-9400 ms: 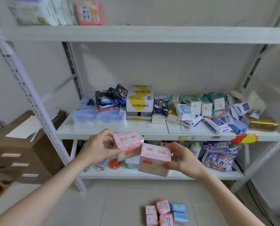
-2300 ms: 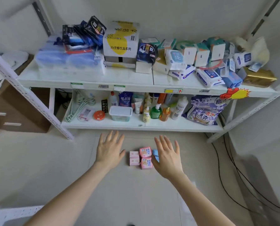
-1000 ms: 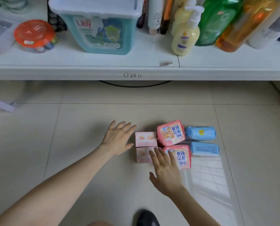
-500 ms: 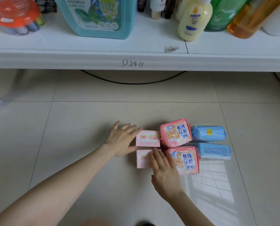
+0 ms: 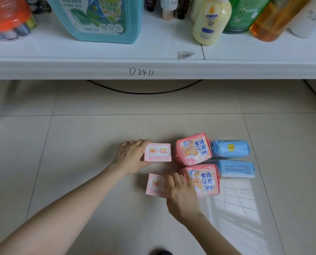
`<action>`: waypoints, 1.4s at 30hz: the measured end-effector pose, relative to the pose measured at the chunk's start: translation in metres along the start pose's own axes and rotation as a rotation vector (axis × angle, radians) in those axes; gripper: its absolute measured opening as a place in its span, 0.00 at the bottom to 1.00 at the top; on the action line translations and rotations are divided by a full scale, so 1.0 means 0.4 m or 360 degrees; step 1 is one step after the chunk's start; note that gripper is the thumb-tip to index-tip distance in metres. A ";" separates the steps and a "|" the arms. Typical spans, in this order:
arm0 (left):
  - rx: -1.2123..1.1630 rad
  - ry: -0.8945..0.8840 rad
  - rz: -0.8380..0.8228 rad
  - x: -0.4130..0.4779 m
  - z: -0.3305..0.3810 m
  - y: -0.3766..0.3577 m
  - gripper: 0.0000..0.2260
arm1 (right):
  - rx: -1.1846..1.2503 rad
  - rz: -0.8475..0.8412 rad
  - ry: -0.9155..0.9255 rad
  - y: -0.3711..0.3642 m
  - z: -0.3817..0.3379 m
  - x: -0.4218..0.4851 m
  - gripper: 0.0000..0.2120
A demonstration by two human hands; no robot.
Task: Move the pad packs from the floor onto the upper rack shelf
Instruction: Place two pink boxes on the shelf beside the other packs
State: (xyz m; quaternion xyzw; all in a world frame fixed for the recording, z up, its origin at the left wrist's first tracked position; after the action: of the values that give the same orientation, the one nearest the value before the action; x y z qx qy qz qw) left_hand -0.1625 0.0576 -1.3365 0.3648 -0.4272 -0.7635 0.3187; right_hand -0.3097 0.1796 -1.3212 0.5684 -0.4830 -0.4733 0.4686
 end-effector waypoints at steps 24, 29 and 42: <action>-0.0712 0.0569 0.0396 -0.364 0.150 0.519 0.24 | 0.0270 -0.0295 -0.0096 0.612 -0.036 -0.047 0.30; -0.0746 0.0592 0.0441 -0.454 0.241 0.717 0.24 | 0.0436 -0.0545 -0.0089 0.833 -0.059 -0.066 0.29; -0.0771 0.0436 0.0417 -0.732 0.460 1.316 0.27 | 0.0769 -0.0630 -0.0157 1.452 -0.161 -0.167 0.27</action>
State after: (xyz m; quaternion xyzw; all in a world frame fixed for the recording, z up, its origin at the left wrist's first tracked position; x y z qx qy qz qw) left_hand -0.0677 0.1412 -0.7196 0.3195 -0.2293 -0.7392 0.5467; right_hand -0.3131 0.1958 -0.7333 0.7226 -0.4837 -0.4537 0.1948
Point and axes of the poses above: each hand's wrist, its own x-axis towards the middle knuckle, its own y-axis out of the back of the hand, z = x × y, the point moved 7 cm from there along x, towards the middle knuckle, and after that the axes turned 8 degrees about -y, right-handed, at the moved point
